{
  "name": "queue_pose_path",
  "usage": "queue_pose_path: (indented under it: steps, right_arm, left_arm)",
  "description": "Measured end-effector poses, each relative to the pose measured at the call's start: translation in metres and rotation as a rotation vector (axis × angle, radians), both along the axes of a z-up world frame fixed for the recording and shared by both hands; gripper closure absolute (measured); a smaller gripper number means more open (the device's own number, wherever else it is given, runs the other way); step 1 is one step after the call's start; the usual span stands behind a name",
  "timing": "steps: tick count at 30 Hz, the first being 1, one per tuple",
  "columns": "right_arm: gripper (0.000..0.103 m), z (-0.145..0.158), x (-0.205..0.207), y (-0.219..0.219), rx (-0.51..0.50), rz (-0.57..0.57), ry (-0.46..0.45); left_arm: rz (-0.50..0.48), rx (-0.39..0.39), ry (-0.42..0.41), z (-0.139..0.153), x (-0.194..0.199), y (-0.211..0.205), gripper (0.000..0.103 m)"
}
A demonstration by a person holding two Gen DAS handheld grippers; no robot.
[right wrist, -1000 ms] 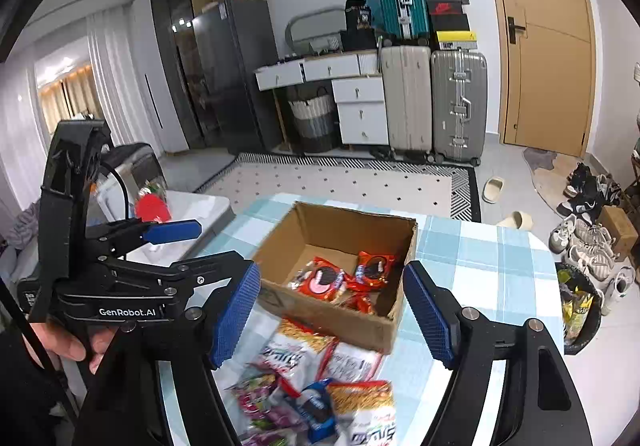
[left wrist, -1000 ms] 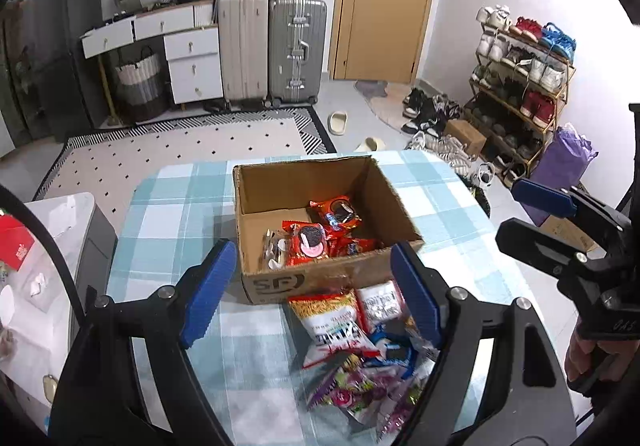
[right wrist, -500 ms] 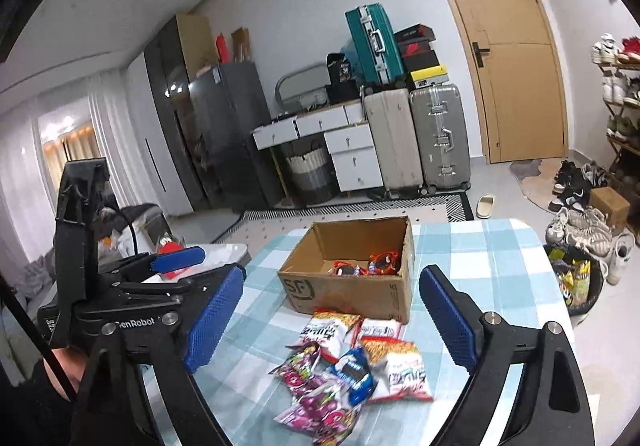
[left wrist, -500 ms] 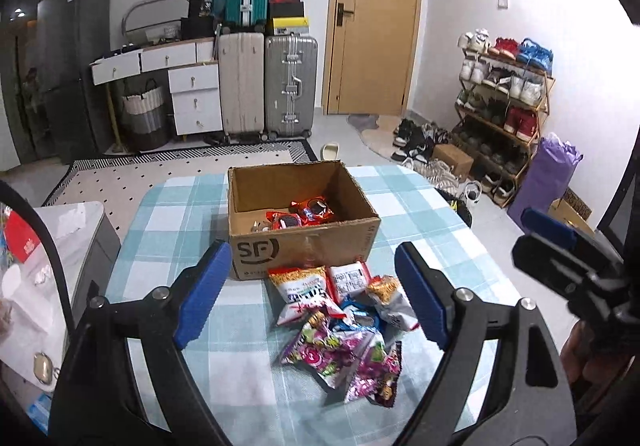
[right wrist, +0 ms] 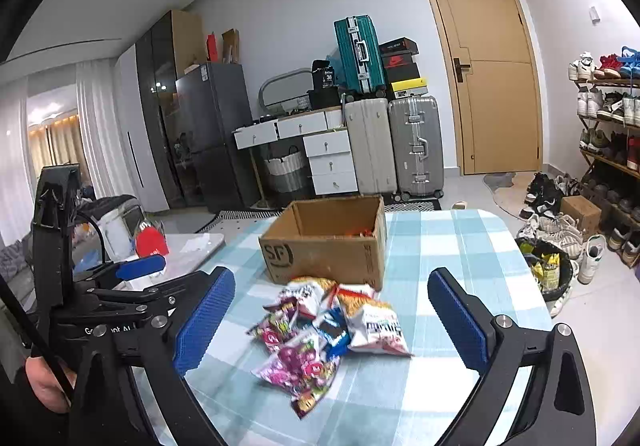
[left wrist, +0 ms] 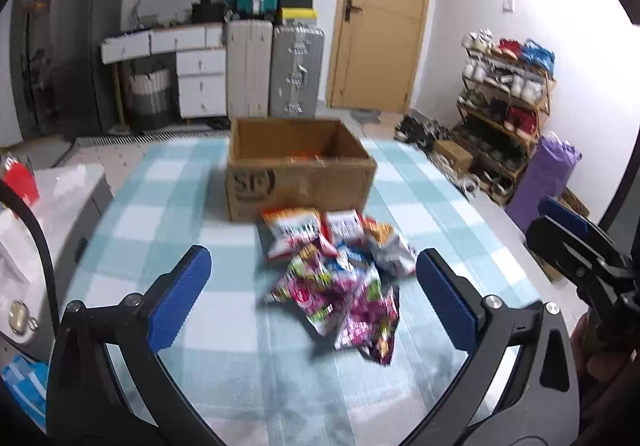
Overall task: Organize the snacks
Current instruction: 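Withdraw both tools from the box and move back toward the snack pile, then grasp a purple candy bag with right tool while left tool grasps another purple bag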
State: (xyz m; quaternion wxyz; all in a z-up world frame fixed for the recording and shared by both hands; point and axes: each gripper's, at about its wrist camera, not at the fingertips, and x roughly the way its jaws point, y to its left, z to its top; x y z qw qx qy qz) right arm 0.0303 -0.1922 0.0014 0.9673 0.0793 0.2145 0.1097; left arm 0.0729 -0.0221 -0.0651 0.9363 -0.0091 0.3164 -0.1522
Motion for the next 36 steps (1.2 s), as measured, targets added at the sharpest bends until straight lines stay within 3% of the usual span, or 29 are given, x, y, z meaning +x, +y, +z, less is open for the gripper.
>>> queue_pose_path:
  steps: [7, 11, 20, 25, 36]
  right_arm:
    - [0.004, -0.048, 0.008, 0.007, -0.017, 0.028, 0.072]
    - [0.004, -0.081, 0.025, 0.01, 0.011, 0.056, 0.148]
    - [0.004, -0.129, 0.067, 0.012, 0.137, 0.108, 0.307]
    - [0.004, -0.147, 0.088, 0.019, 0.173, 0.136, 0.39]
    - [0.004, -0.161, 0.117, 0.039, 0.173, 0.172, 0.474]
  left_arm:
    - [-0.049, 0.044, 0.069, -0.057, 0.005, -0.01, 0.001]
    - [-0.029, 0.046, 0.115, -0.087, 0.018, -0.005, 0.001]
    - [0.018, 0.032, 0.155, -0.117, 0.03, 0.018, 0.001]
    - [0.026, -0.023, 0.201, -0.13, 0.043, 0.028, 0.001]
    - [0.025, -0.168, 0.294, -0.149, 0.061, 0.046, 0.001]
